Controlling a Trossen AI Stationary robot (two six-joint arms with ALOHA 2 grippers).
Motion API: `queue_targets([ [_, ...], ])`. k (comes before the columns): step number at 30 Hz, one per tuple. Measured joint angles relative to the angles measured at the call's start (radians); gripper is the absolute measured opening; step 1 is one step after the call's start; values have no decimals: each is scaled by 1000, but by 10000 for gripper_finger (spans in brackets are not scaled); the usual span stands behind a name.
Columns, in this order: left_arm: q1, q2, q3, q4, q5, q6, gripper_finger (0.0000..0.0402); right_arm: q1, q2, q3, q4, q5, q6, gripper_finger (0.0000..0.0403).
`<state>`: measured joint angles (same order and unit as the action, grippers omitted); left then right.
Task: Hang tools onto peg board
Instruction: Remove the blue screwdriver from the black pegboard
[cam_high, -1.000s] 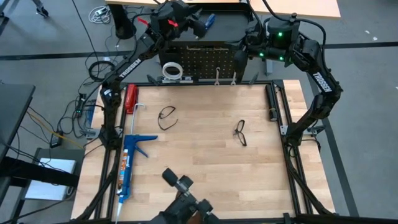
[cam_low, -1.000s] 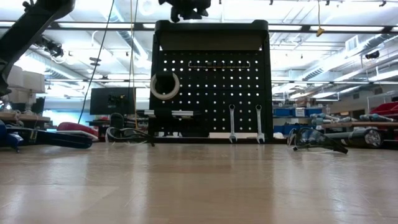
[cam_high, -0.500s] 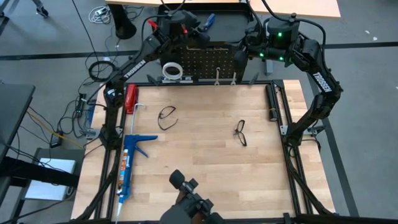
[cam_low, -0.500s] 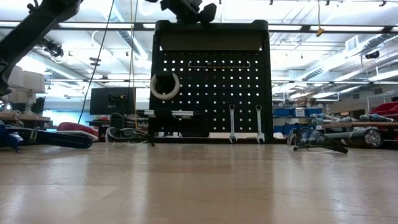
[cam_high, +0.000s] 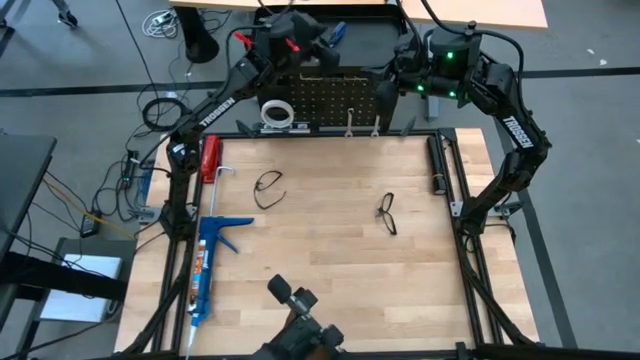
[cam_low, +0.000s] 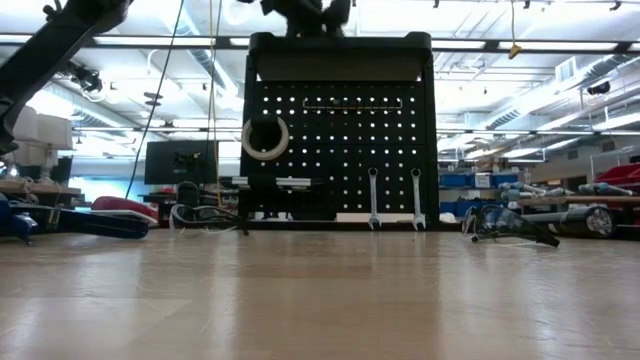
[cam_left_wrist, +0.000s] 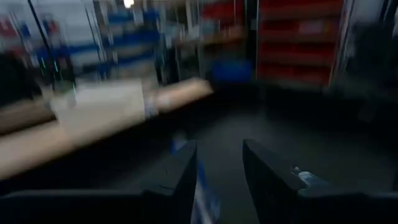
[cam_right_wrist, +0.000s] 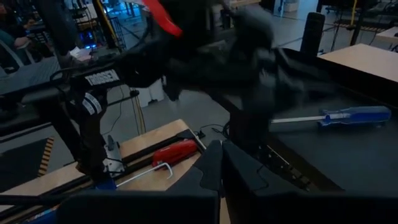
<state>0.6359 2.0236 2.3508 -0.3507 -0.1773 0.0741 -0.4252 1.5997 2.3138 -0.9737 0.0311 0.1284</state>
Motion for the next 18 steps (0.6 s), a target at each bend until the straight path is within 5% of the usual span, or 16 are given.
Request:
queue_targets([
  [14,-42,-125,6,103,-41,25,135,-50,3,0,153,30,-145,21],
  [18,-98,-164,5,74,-194,88,135,-114,21,2,182,-25,-155,21],
])
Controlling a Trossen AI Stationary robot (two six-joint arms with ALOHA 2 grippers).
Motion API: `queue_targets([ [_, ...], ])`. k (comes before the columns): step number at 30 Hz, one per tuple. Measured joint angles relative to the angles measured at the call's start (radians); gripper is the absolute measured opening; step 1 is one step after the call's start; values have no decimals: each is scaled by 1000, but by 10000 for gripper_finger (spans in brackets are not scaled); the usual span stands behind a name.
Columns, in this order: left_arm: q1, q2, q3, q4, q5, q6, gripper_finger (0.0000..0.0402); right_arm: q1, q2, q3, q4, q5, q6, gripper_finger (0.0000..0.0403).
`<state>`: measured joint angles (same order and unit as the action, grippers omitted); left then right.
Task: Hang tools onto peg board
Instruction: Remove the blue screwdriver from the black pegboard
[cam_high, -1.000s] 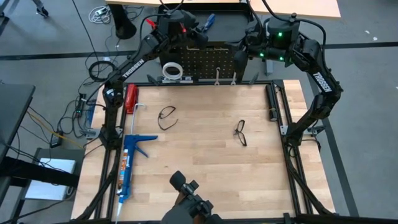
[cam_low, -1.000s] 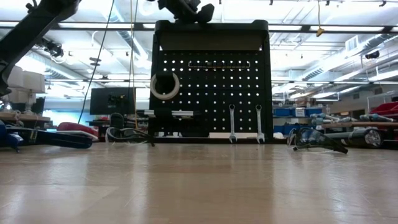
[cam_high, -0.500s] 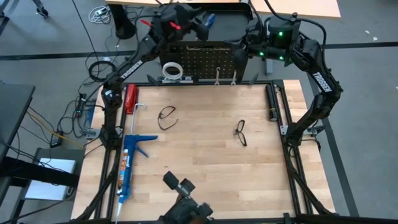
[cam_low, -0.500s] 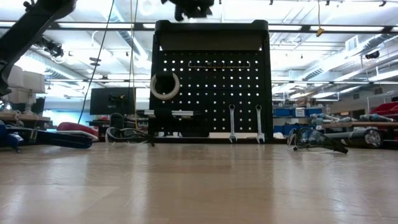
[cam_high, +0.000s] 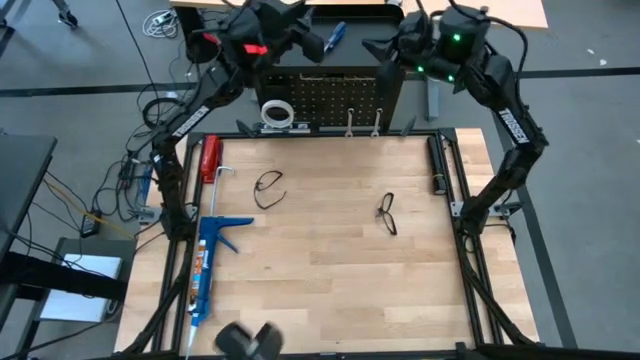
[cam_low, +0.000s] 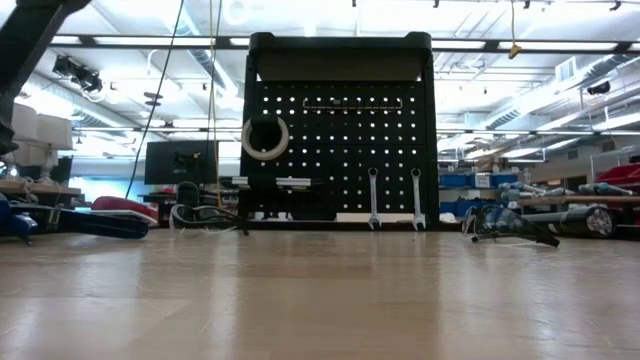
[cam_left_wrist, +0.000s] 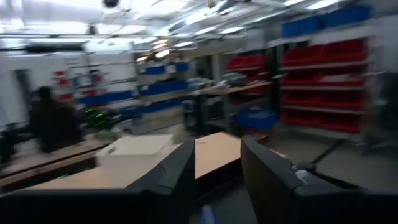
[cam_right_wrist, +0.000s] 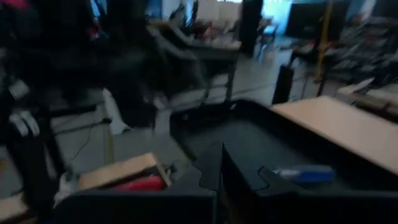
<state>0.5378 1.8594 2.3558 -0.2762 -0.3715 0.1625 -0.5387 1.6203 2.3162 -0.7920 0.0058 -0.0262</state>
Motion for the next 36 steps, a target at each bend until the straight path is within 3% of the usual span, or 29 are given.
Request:
queue_targets([
  [5,-64,-64,0,-80,-168,33,135,-68,85,-3,-13,-182,14,22],
  [11,-100,-163,0,-279,-182,-22,135,-50,128,-4,-12,-307,7,22],
  [17,-134,-233,2,-297,-173,167,135,-7,129,-3,64,-149,-35,22],
  [21,-131,-244,0,-344,-83,210,135,-38,129,9,111,-149,124,22],
  [32,-70,-263,-56,-395,212,147,135,-18,138,8,104,-36,135,22],
  [34,-50,-246,-97,-376,219,76,135,-7,137,7,109,25,122,23],
  [36,-29,-232,-141,-360,152,16,135,1,128,8,118,86,98,22],
])
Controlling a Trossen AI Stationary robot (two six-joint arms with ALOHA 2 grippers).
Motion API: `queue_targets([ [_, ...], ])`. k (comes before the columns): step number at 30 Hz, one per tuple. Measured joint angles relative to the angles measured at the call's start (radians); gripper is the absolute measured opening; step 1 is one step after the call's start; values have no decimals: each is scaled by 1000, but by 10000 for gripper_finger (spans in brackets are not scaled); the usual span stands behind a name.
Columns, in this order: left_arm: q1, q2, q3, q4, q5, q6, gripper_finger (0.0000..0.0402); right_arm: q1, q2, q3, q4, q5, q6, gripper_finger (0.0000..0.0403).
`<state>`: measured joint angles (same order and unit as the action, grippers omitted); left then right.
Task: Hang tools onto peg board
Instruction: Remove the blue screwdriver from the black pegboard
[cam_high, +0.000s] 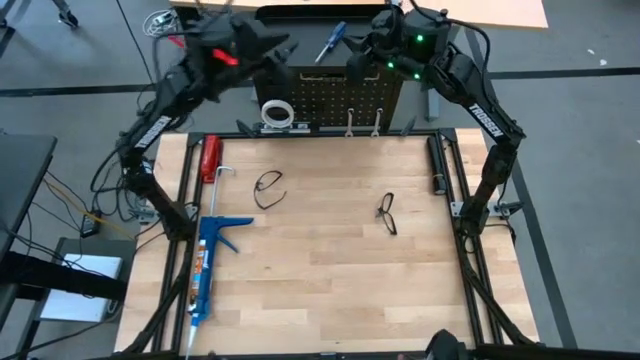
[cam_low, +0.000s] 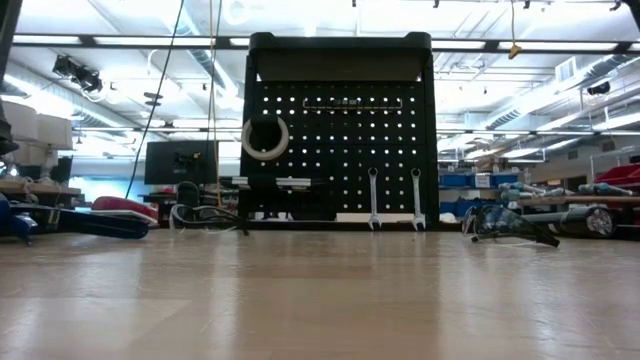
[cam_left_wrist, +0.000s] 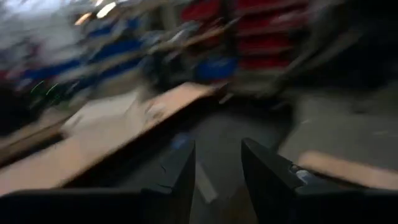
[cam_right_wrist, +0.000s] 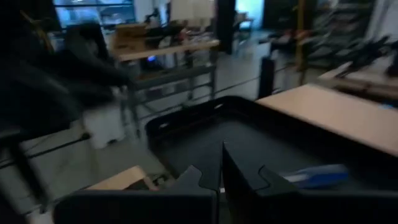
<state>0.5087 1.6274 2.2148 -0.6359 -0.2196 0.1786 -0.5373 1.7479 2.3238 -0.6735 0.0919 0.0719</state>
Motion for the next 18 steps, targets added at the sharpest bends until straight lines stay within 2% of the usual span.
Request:
queue_targets([
  [4,9,52,-78,130,-216,10,135,17,-15,2,-2,24,-23,22],
  [7,9,102,-103,332,-361,74,135,39,-16,2,-18,23,-28,22],
  [13,29,247,-124,837,-579,423,135,97,-16,2,-46,15,-16,18],
  [18,32,364,-124,1161,-610,766,135,144,-17,2,-79,8,-45,16],
])
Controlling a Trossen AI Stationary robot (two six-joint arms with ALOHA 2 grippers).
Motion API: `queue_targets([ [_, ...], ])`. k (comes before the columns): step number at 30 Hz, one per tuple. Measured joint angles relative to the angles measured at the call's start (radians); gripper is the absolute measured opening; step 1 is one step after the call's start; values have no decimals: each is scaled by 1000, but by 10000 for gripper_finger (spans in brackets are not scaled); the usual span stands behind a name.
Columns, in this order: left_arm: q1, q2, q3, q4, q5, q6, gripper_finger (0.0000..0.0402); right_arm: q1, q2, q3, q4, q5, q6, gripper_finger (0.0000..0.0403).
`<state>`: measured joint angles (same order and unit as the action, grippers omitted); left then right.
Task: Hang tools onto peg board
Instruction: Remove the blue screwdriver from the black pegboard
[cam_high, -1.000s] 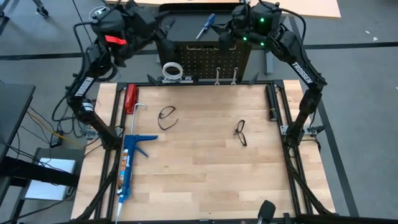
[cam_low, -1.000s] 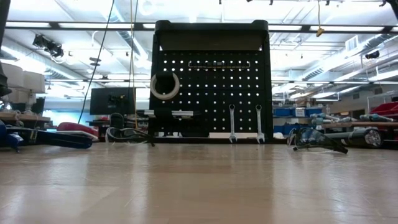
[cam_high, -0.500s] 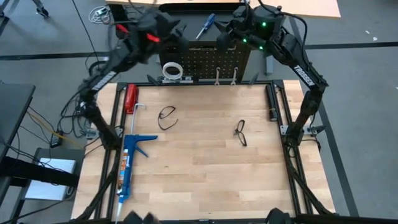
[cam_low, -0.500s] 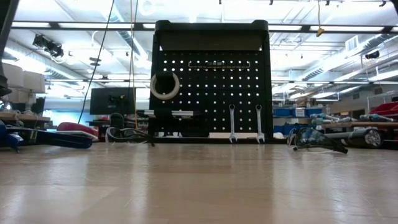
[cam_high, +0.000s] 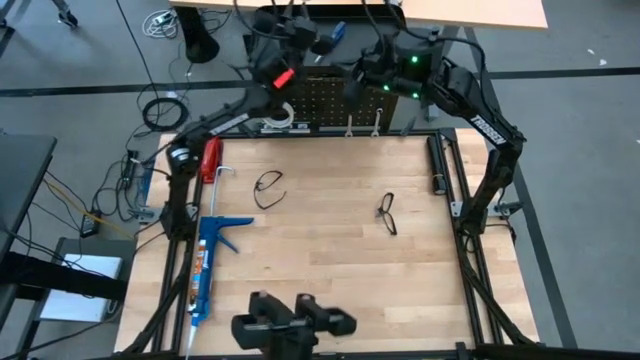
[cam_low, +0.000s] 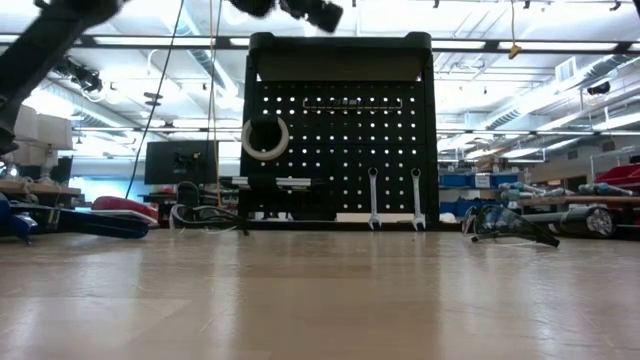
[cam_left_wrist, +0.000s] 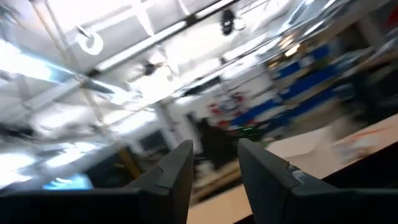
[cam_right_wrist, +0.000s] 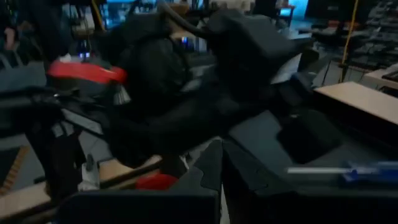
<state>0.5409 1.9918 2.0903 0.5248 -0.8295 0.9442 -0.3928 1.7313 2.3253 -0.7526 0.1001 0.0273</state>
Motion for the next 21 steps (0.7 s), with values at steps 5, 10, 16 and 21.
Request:
queue_targets([
  [5,10,68,17,129,-69,173,135,18,-2,0,-54,0,-2,17],
  [10,35,71,30,151,-94,208,132,18,-11,-1,-96,0,-1,14],
  [16,85,71,29,115,-109,270,107,18,-31,-1,-115,-11,6,19],
  [21,100,72,29,-40,-73,280,87,18,-58,-1,-109,-14,6,15],
])
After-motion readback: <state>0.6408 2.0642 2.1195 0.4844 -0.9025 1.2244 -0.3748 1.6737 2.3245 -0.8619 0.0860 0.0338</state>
